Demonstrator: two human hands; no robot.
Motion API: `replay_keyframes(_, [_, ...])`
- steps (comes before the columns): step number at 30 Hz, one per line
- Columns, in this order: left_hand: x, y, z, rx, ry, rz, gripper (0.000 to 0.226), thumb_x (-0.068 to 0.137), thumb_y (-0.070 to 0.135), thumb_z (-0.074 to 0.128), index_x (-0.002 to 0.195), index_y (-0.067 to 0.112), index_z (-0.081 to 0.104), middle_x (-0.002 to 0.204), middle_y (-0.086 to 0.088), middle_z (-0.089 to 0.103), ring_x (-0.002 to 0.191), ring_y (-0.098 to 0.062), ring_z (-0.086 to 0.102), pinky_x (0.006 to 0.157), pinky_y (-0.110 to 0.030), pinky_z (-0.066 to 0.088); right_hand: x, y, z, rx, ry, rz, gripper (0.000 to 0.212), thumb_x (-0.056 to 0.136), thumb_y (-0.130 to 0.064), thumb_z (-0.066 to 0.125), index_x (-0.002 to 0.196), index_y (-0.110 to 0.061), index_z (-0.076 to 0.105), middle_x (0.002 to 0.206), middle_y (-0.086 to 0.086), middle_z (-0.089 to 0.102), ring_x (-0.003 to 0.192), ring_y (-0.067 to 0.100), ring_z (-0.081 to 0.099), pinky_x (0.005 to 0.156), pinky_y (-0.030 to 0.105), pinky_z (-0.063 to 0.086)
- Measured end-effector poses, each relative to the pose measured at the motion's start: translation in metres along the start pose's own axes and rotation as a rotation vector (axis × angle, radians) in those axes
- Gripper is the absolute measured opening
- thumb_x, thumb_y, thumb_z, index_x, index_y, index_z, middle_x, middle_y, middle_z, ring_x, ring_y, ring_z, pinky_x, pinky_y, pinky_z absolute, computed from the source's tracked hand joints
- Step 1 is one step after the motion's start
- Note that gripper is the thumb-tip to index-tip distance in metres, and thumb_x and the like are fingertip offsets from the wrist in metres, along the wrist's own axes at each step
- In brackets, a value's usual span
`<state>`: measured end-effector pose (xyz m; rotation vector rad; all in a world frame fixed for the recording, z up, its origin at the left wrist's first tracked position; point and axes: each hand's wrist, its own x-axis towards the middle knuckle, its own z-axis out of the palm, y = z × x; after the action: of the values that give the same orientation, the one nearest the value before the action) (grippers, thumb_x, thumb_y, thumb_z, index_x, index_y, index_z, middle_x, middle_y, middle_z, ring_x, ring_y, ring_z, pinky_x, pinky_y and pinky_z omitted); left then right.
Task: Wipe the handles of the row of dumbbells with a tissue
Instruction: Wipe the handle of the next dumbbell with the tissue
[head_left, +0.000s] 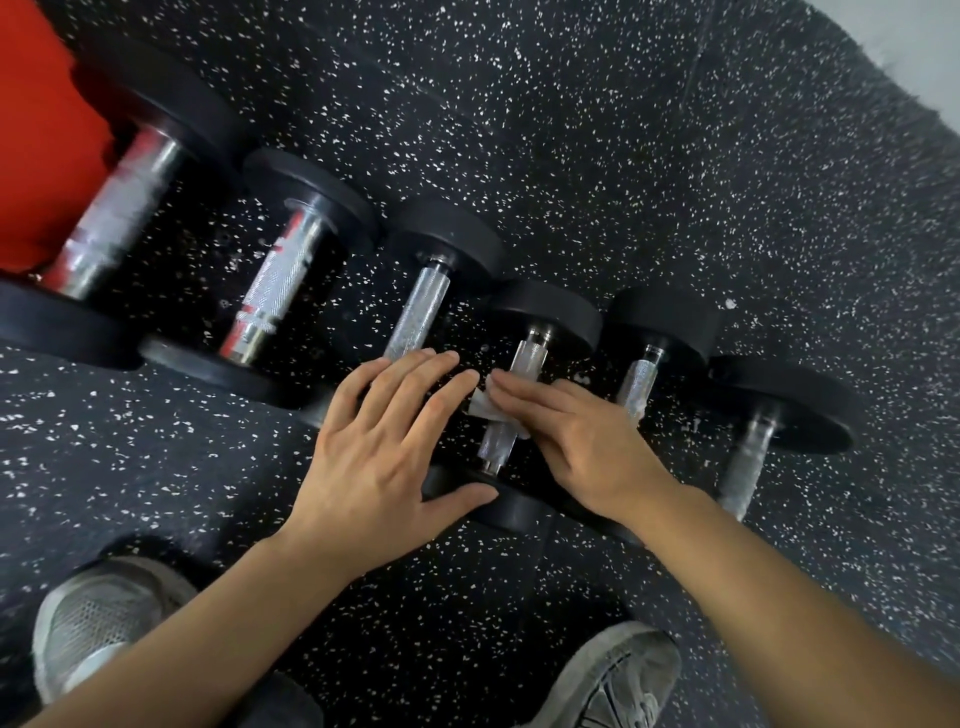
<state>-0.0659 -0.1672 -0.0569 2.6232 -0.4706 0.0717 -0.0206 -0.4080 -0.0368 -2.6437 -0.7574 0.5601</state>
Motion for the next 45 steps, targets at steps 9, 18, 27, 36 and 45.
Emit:
replay_keyframes(9, [0.000,0.001,0.000,0.004,0.006,-0.005,0.089,0.086,0.076,0.065,0.150,0.014,0.054,0.157,-0.005,0.052,0.148,-0.024,0.047,0.128,-0.042,0.022,-0.001,0.001,0.004,-0.034,-0.129,-0.231,0.067,0.077,0.012,0.071,0.135,-0.021,0.067,0.140,-0.008,0.065,0.101,0.019,0.065,0.093,0.030,0.056])
replay_keyframes(18, [0.000,0.000,0.001,-0.002,-0.003,0.000,0.089,0.086,0.076,0.064,0.150,0.014,0.054,0.157,-0.005,0.053,0.147,-0.025,0.048,0.128,-0.041,0.021,0.019,0.011,-0.010,0.289,0.323,0.186,0.040,0.096,-0.002,0.065,0.131,-0.020,0.069,0.137,-0.008,0.066,0.123,0.006,0.064,0.110,0.024,0.047])
replay_keyframes(27, [0.000,0.000,0.001,-0.015,0.005,-0.002,0.089,0.086,0.075,0.065,0.150,0.014,0.054,0.157,-0.005,0.052,0.148,-0.024,0.048,0.128,-0.040,0.020,-0.004,-0.011,-0.001,0.277,-0.074,0.089,0.060,0.087,0.011,0.064,0.130,-0.030,0.070,0.130,-0.016,0.070,0.110,0.005,0.064,0.098,0.029,0.052])
replay_keyframes(36, [0.000,-0.001,0.002,-0.029,0.004,0.001,0.089,0.084,0.074,0.068,0.149,0.014,0.055,0.156,-0.004,0.053,0.147,-0.025,0.049,0.124,-0.045,0.030,0.014,-0.019,-0.008,0.493,0.291,0.326,0.027,0.098,-0.014,0.068,0.121,-0.026,0.070,0.122,-0.017,0.068,0.095,0.008,0.071,0.088,0.033,0.060])
replay_keyframes(45, [-0.001,-0.001,0.002,-0.027,0.001,-0.003,0.089,0.084,0.074,0.068,0.150,0.014,0.054,0.156,-0.005,0.054,0.146,-0.025,0.049,0.123,-0.047,0.034,0.001,-0.018,0.005,0.201,0.093,0.133,0.036,0.096,-0.018,0.071,0.131,-0.026,0.070,0.138,-0.014,0.065,0.119,0.005,0.063,0.106,0.028,0.048])
